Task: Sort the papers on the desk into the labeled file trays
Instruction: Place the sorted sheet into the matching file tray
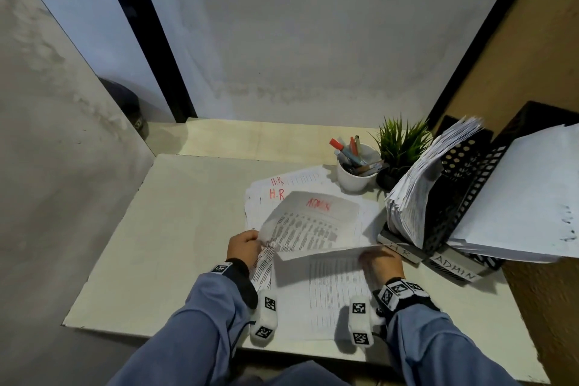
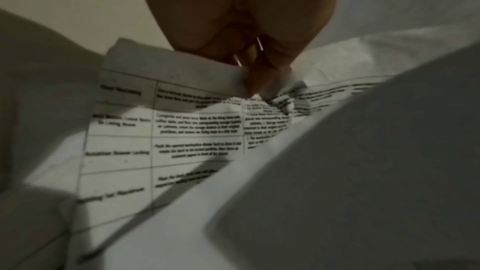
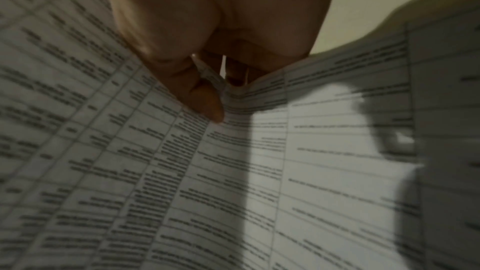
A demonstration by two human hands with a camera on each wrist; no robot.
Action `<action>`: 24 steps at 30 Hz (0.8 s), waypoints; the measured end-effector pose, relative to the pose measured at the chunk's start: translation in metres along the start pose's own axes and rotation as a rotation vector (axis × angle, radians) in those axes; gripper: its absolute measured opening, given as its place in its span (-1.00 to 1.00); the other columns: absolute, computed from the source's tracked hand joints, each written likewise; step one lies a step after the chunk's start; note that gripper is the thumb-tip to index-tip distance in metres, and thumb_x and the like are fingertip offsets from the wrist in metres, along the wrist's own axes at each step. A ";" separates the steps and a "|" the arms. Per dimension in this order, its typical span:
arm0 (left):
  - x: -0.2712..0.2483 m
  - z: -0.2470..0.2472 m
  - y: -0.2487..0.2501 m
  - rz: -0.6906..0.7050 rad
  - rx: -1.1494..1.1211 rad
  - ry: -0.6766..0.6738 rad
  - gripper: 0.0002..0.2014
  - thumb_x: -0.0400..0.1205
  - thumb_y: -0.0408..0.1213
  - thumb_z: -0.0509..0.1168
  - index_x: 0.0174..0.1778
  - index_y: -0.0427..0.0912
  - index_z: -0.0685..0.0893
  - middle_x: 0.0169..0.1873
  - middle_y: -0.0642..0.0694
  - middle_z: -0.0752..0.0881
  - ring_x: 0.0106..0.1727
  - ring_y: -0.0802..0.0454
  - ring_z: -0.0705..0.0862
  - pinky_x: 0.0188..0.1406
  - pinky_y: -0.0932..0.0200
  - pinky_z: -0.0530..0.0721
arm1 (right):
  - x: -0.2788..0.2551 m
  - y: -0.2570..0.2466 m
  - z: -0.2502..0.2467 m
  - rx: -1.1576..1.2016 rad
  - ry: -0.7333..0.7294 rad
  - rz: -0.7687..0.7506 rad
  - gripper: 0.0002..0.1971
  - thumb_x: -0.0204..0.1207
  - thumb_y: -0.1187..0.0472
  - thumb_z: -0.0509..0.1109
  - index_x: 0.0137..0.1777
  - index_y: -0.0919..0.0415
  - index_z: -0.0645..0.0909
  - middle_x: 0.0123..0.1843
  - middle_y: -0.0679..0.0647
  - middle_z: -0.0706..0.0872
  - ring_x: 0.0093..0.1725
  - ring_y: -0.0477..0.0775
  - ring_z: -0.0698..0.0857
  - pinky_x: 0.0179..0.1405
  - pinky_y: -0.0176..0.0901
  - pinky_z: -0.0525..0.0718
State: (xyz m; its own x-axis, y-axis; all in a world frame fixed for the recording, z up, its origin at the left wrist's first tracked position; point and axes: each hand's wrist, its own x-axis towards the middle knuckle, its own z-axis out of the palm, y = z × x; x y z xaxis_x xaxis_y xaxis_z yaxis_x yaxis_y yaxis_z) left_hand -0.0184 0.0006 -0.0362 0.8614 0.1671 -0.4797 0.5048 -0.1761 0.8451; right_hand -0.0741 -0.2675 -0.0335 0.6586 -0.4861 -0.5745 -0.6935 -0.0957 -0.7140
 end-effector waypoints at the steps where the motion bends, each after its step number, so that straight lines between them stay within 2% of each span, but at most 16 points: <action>1: 0.000 0.000 0.000 -0.022 -0.008 -0.019 -0.63 0.40 -0.72 0.14 -0.53 -0.22 0.66 -0.38 -0.22 0.58 -0.29 -0.04 0.45 -0.32 0.20 0.41 | 0.000 -0.001 0.001 -0.006 -0.004 0.013 -0.77 0.47 0.45 0.34 -0.23 0.08 0.52 -0.35 -0.06 0.51 -0.21 0.03 0.56 -0.41 -0.38 0.47; 3: -0.003 0.000 0.000 -0.045 -0.024 -0.065 -0.58 0.38 -0.76 0.10 -0.61 -0.21 0.62 -0.39 -0.21 0.59 -0.29 -0.06 0.48 -0.27 0.19 0.45 | -0.002 -0.006 0.001 0.006 -0.006 0.045 -0.75 0.48 0.41 0.35 -0.26 0.02 0.49 -0.23 -0.01 0.55 -0.14 0.08 0.60 -0.21 -0.23 0.59; 4: -0.003 0.002 -0.001 -0.054 -0.031 -0.089 -0.60 0.38 -0.77 0.08 -0.58 -0.25 0.61 -0.38 -0.20 0.60 -0.28 -0.08 0.49 -0.23 0.18 0.48 | -0.002 -0.009 0.002 0.016 0.000 0.059 -0.74 0.48 0.42 0.34 -0.27 0.03 0.48 -0.17 0.05 0.55 -0.12 0.11 0.60 -0.08 -0.15 0.60; 5: -0.006 0.003 0.000 -0.062 -0.028 -0.110 -0.64 0.39 -0.78 0.07 -0.53 -0.30 0.61 -0.37 -0.20 0.60 -0.27 -0.09 0.50 -0.21 0.18 0.50 | -0.001 -0.011 0.002 0.037 0.001 0.060 -0.75 0.45 0.46 0.34 -0.29 0.08 0.48 -0.15 0.09 0.54 -0.18 0.10 0.59 -0.05 -0.11 0.59; 7: -0.008 0.007 -0.001 -0.066 0.003 -0.157 -0.69 0.42 -0.76 0.08 -0.41 -0.36 0.63 -0.33 -0.21 0.60 -0.26 -0.08 0.49 -0.24 0.19 0.50 | -0.009 -0.017 0.003 0.234 -0.029 0.087 -0.79 0.35 0.62 0.31 -0.26 0.29 0.51 -0.20 0.16 0.55 -0.29 0.07 0.54 -0.19 -0.11 0.57; 10: -0.003 0.009 -0.005 -0.096 0.022 -0.165 -0.70 0.45 -0.69 0.10 -0.45 -0.31 0.61 -0.34 -0.22 0.58 -0.22 -0.09 0.47 -0.20 0.14 0.47 | -0.014 -0.021 0.008 0.438 -0.038 0.096 -0.73 0.25 0.72 0.28 -0.14 0.44 0.55 -0.17 0.26 0.66 -0.16 0.21 0.63 -0.24 -0.12 0.59; 12: -0.001 0.007 -0.001 -0.113 -0.022 -0.137 -0.83 0.47 -0.51 0.20 -0.44 -0.28 0.56 -0.31 -0.22 0.58 -0.19 -0.09 0.49 -0.12 0.10 0.48 | -0.022 -0.027 0.007 0.464 -0.051 0.081 -0.70 0.29 0.75 0.24 -0.05 0.46 0.54 -0.23 0.22 0.70 -0.24 0.17 0.62 -0.38 -0.20 0.57; 13: -0.004 0.007 0.004 -0.121 -0.086 -0.135 -0.89 0.49 -0.36 0.29 -0.35 -0.26 0.59 -0.27 -0.20 0.62 -0.18 -0.10 0.53 -0.03 0.08 0.51 | -0.025 -0.030 0.006 0.468 -0.074 0.071 -0.72 0.34 0.75 0.22 -0.08 0.43 0.53 -0.32 0.17 0.70 -0.29 0.13 0.58 -0.49 -0.25 0.57; 14: -0.006 0.007 0.006 -0.138 -0.150 -0.139 -0.83 0.54 -0.18 0.33 -0.22 -0.22 0.64 -0.21 -0.17 0.67 -0.14 -0.12 0.59 0.08 0.06 0.54 | -0.028 -0.034 0.005 0.468 -0.087 0.067 -0.75 0.39 0.73 0.22 -0.13 0.42 0.53 -0.36 0.14 0.70 -0.29 0.11 0.56 -0.56 -0.30 0.57; 15: -0.009 0.007 0.010 -0.141 -0.170 -0.143 -0.75 0.57 -0.02 0.33 -0.12 -0.16 0.66 -0.17 -0.12 0.69 -0.09 -0.11 0.63 0.16 0.05 0.55 | -0.030 -0.036 0.005 0.472 -0.106 0.064 -0.78 0.42 0.71 0.23 -0.11 0.43 0.54 -0.27 0.16 0.71 -0.24 0.14 0.58 -0.54 -0.31 0.58; 16: -0.011 0.007 0.012 -0.108 -0.144 -0.156 -0.73 0.54 0.07 0.34 -0.15 -0.08 0.65 -0.19 -0.07 0.68 -0.08 -0.08 0.64 0.16 0.06 0.53 | -0.032 -0.040 0.007 0.480 -0.121 0.044 -0.79 0.43 0.68 0.25 -0.03 0.45 0.55 -0.11 0.21 0.70 -0.14 0.17 0.61 -0.43 -0.27 0.60; 17: -0.015 0.007 0.016 -0.042 -0.109 -0.161 -0.73 0.48 0.08 0.40 -0.28 -0.06 0.62 -0.26 -0.06 0.66 -0.12 -0.10 0.64 0.12 0.07 0.52 | -0.032 -0.040 0.009 0.483 -0.143 0.024 -0.76 0.43 0.66 0.26 0.05 0.47 0.55 0.01 0.26 0.68 -0.03 0.21 0.63 -0.29 -0.21 0.62; 18: -0.020 0.007 0.022 0.025 -0.066 -0.168 -0.73 0.42 0.00 0.47 -0.36 -0.08 0.59 -0.31 -0.08 0.67 -0.14 -0.16 0.67 0.06 0.07 0.55 | -0.032 -0.042 0.011 0.487 -0.161 0.005 -0.74 0.41 0.65 0.28 0.05 0.44 0.58 0.07 0.30 0.68 0.04 0.24 0.65 -0.15 -0.10 0.65; 20: -0.035 0.007 0.042 0.138 -0.069 -0.166 -0.91 0.43 -0.35 0.45 -0.28 -0.13 0.67 -0.29 -0.09 0.75 -0.16 -0.21 0.73 -0.12 0.17 0.71 | -0.035 -0.051 0.011 0.471 -0.158 -0.073 -0.76 0.38 0.64 0.29 -0.10 0.35 0.64 -0.02 0.28 0.71 0.05 0.26 0.67 -0.03 0.00 0.66; 22: -0.043 0.005 0.065 0.230 -0.069 -0.100 -0.76 0.48 -0.61 0.32 -0.15 -0.16 0.63 -0.30 -0.04 0.70 -0.26 0.00 0.67 -0.39 0.41 0.66 | -0.042 -0.067 0.004 0.392 -0.144 -0.231 -0.78 0.37 0.63 0.32 -0.23 0.32 0.64 -0.20 0.23 0.69 -0.09 0.20 0.67 -0.14 -0.03 0.67; 24: -0.045 0.001 0.083 0.330 -0.099 -0.052 -0.72 0.47 -0.62 0.34 -0.06 -0.15 0.60 -0.23 0.01 0.70 -0.20 0.05 0.66 -0.34 0.37 0.64 | -0.052 -0.085 -0.005 0.370 -0.096 -0.384 -0.77 0.38 0.60 0.37 -0.26 0.25 0.65 -0.26 0.12 0.73 -0.17 0.15 0.72 -0.18 -0.10 0.70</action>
State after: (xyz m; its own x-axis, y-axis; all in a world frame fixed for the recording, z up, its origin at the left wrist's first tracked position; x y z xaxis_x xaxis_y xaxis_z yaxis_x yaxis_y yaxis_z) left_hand -0.0149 -0.0228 0.0551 0.9804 0.0665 -0.1855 0.1923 -0.1169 0.9743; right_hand -0.0506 -0.2389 0.0595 0.8802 -0.3930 -0.2661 -0.2600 0.0698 -0.9631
